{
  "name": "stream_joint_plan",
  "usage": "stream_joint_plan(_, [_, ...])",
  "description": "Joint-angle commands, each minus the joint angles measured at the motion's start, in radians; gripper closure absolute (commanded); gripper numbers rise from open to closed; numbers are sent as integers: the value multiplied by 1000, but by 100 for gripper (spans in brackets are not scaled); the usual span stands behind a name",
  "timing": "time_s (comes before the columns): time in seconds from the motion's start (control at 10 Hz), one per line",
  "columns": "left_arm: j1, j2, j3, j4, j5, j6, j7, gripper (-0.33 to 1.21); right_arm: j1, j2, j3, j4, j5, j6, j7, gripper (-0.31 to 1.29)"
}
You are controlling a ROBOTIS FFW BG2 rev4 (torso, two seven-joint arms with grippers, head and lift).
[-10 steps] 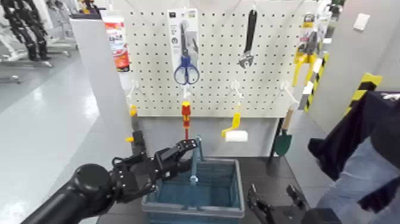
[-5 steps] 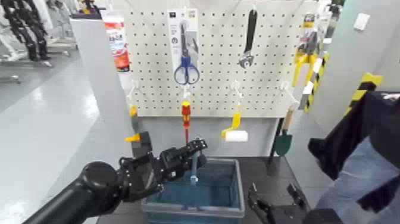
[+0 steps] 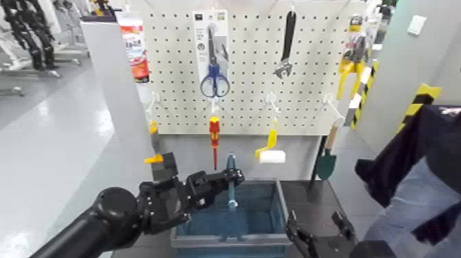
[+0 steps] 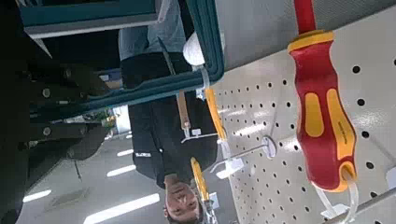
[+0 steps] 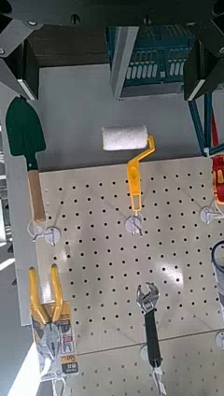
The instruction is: Grasp the handle of the crate.
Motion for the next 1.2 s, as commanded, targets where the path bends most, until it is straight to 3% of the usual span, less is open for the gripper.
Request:
stream_joint_plan(0.1, [10, -4, 0, -5, -1, -7, -2, 115, 2, 0, -1, 0, 0, 0, 0, 14])
stream_joint_plan(0.7, [61, 6, 0, -97, 8, 21, 5, 116, 7, 2, -6, 2, 0, 3, -2, 14])
stream_joint_plan(1.2, [208, 61, 2, -364, 104, 28, 80, 116, 13, 8, -15, -5, 6, 6, -3, 14])
